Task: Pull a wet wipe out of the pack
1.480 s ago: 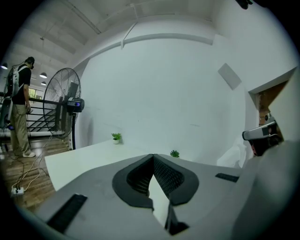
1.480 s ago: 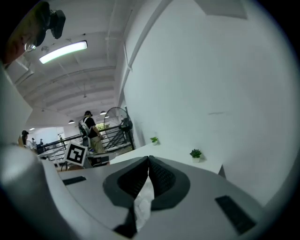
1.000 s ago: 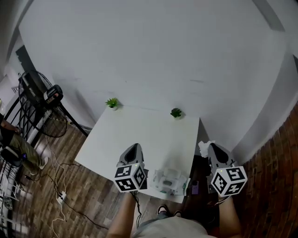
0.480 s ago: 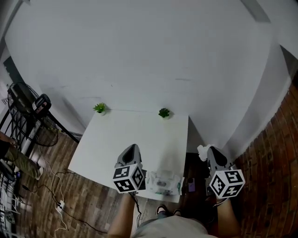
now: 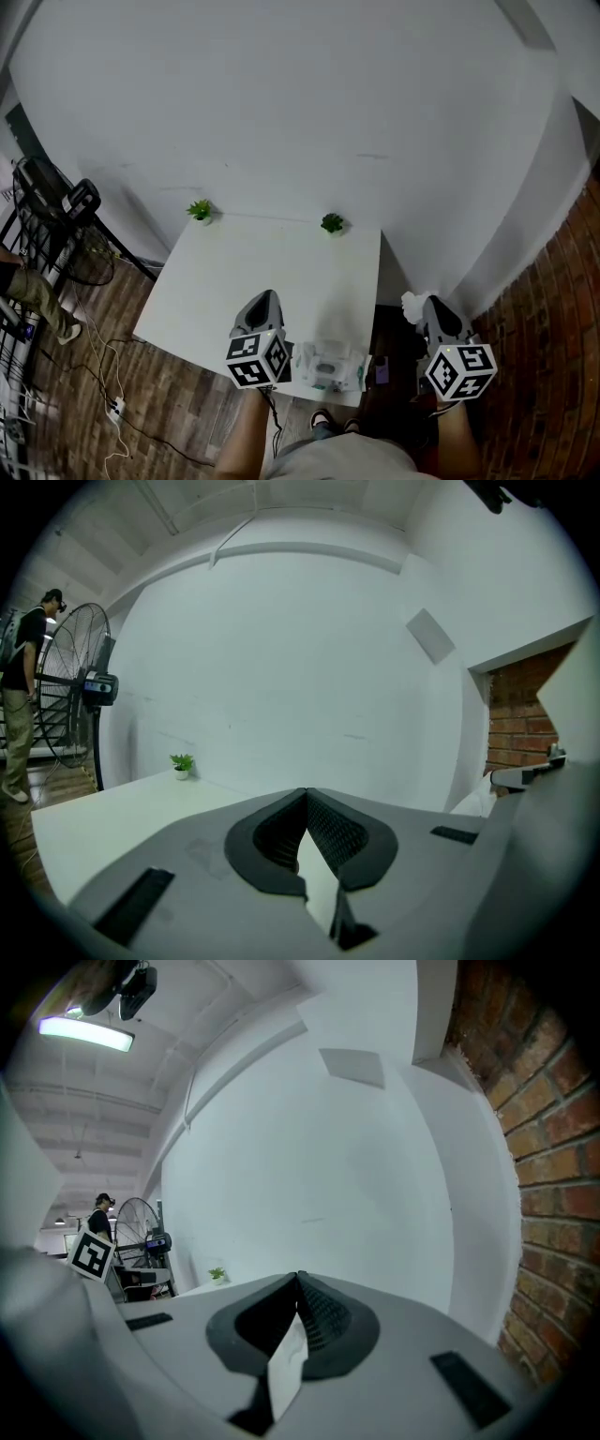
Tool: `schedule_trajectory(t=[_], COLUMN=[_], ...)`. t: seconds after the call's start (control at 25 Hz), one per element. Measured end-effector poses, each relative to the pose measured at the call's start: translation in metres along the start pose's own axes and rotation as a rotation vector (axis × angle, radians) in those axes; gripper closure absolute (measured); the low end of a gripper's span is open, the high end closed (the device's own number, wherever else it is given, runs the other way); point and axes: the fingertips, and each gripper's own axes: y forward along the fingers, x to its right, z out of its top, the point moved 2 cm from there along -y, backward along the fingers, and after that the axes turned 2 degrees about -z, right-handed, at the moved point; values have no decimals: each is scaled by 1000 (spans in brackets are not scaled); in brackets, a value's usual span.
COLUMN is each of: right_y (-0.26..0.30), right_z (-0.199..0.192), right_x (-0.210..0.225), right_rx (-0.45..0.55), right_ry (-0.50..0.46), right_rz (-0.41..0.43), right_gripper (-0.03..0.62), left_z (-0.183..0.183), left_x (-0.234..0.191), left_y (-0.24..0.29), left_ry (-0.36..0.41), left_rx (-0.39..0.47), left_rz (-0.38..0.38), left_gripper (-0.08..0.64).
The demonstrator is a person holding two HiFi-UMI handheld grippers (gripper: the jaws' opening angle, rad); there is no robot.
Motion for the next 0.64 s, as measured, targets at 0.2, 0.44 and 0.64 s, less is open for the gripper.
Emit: schedule_trajectory(t=[0.2, 0.44, 0.64], right_y=[0, 0, -2], right_z=[-2, -3, -8], right_x=[0, -3, -3], right_rx=[-5, -9, -17], right_ry=[1, 8, 10], right_rz=[-3, -1, -4], right_gripper=[588, 588, 588], left_z=[-4, -7, -13], left_x=[-2, -6, -6], left_y=[-1, -1, -2], left_ry=[-7, -15, -17], left_rx=[-5, -11, -22], left_rz=[-2, 1, -4], left_gripper=[558, 558, 558])
